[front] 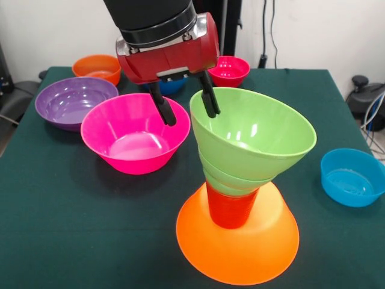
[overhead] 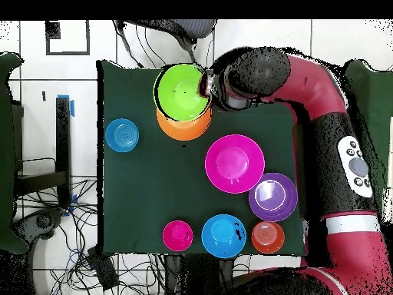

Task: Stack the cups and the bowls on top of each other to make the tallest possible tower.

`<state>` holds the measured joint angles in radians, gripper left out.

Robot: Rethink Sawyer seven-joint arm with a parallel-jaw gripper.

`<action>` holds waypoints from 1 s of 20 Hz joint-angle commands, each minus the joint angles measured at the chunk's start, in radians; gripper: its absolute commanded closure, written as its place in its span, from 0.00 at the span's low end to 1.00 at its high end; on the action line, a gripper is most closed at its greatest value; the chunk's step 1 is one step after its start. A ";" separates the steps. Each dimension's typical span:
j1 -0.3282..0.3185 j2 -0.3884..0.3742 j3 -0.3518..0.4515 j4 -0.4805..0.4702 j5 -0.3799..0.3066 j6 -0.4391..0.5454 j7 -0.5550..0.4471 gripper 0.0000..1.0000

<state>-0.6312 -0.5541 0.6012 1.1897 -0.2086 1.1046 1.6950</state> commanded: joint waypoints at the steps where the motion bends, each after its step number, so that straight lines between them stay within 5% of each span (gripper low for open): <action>1: 0.034 -0.008 -0.034 -0.018 -0.060 0.090 -0.074 0.00; 20: -0.025 -0.075 -0.003 0.013 -0.013 0.160 -0.123 0.00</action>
<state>-0.6437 -0.6179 0.6014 1.1900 -0.2080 1.1333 1.6950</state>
